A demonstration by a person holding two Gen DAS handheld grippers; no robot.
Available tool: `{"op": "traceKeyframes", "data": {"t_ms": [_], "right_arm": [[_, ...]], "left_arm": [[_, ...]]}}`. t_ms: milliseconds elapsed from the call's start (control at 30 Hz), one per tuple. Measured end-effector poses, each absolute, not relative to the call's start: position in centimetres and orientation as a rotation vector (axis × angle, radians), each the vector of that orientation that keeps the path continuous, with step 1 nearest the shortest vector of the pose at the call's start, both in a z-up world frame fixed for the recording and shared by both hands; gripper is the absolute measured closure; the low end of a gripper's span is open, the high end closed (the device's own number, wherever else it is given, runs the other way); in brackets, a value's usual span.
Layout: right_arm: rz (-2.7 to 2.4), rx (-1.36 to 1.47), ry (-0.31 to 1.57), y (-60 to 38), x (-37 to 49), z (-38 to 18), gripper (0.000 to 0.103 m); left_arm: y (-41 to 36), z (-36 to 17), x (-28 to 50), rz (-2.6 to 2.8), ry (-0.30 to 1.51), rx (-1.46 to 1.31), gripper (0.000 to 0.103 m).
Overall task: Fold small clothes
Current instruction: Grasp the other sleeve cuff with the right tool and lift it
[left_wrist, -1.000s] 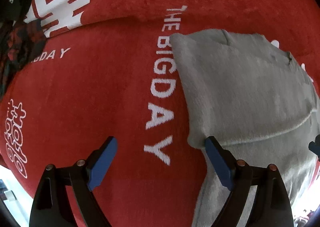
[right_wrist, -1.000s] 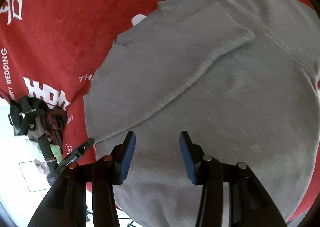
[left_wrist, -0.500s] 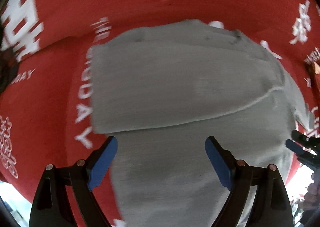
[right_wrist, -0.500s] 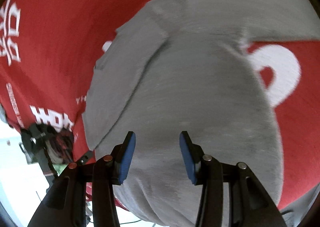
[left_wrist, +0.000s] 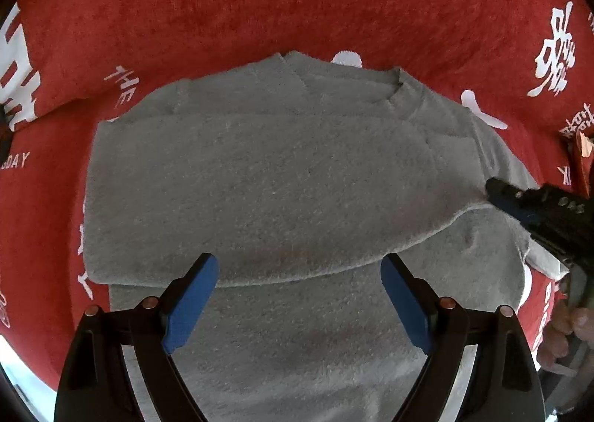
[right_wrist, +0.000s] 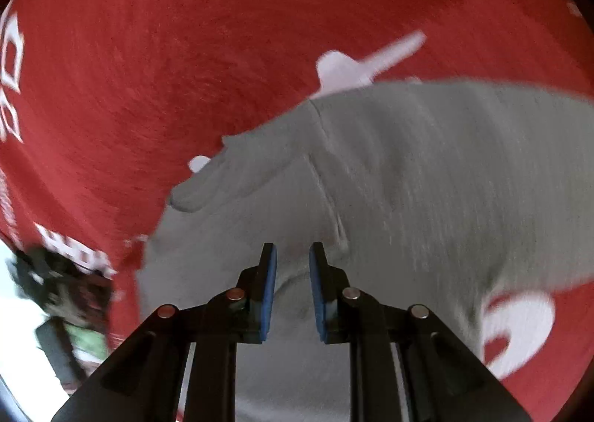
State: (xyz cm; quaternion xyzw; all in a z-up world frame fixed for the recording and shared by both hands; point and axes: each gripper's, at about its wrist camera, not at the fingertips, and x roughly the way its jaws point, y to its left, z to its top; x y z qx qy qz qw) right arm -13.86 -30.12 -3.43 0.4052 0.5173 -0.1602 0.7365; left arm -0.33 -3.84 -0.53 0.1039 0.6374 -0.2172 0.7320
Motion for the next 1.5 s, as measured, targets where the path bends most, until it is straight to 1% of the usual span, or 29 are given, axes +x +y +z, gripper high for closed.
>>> {"op": "traceKeyframes", "data": {"t_ms": [33,67,100,200,300,367,567,633,667,700,733,933,1033,1233,1367,1400,1433,1467,1500], "right_arm": [[-0.363,0.879,1.163,-30.1,-13.7,-3.9,0.083],[-0.373,0.888,1.183,-30.2,-14.0,-4.5,0.085],[-0.374,0.917,1.175,-30.4,-14.6,-4.8,0.091],[-0.396,0.964,1.179,-30.8,-16.7,-5.2,0.091],[-0.356,1.075,1.122,-31.4,-19.4,-5.2,0.090],[-0.341,1.120,1.088,-31.7,-21.3,-4.9,0.086],[-0.401,1.301,0.991,-34.1,-28.8,-4.7,0.086],[-0.454,1.340,0.968,-35.1,-31.1,-4.8,0.084],[-0.493,1.357,0.953,-35.7,-32.5,-4.8,0.076],[-0.542,1.374,0.929,-36.3,-33.9,-4.9,0.061],[-0.582,1.402,0.878,-37.0,-35.5,-4.8,0.059],[-0.771,1.560,0.640,-39.9,-41.5,-5.0,0.059],[-0.831,1.587,0.564,-41.5,-43.2,-5.1,0.059],[-0.857,1.643,0.434,-44.8,-44.5,-6.0,0.059],[-0.831,1.686,0.363,-46.4,-43.8,-6.9,0.059],[-0.813,1.708,0.342,-46.6,-43.5,-7.2,0.061],[-0.789,1.727,0.321,-46.8,-43.1,-7.4,0.069],[-0.748,1.746,0.297,-46.9,-42.8,-7.5,0.095],[-0.705,1.756,0.284,-47.0,-42.4,-7.5,0.095]], "left_arm": [[-3.8,-0.7,-0.3,-0.472,1.406,0.234,0.013],[-4.0,-0.9,-0.4,-0.460,1.407,0.246,0.013],[-3.9,-1.1,-0.3,-0.450,1.407,0.259,0.013],[-3.8,-1.5,-0.4,-0.445,1.425,0.261,0.013],[-3.9,-1.4,-0.7,-0.441,1.431,0.266,0.013],[-4.2,-1.5,-1.0,-0.441,1.436,0.275,0.013],[-5.8,-2.0,-2.8,-0.498,1.485,0.285,0.013],[-6.8,-1.9,-3.6,-0.525,1.480,0.306,0.013],[-7.2,-1.9,-3.8,-0.535,1.480,0.312,0.013],[-7.8,-1.9,-4.0,-0.546,1.480,0.319,0.013],[-8.3,-1.9,-4.3,-0.555,1.480,0.324,0.013],[-11.5,-1.6,-5.5,-0.618,1.472,0.329,0.013],[-12.9,-1.4,-5.9,-0.640,1.463,0.322,0.013],[-14.5,-1.2,-6.0,-0.669,1.461,0.304,0.013],[-14.5,-1.2,-5.8,-0.673,1.457,0.288,0.013],[-14.4,-1.3,-5.7,-0.671,1.455,0.285,0.013],[-14.2,-1.3,-5.6,-0.669,1.454,0.280,0.013],[-13.9,-1.3,-5.4,-0.665,1.452,0.271,0.013],[-13.6,-1.2,-5.1,-0.661,1.450,0.260,0.013]]}}
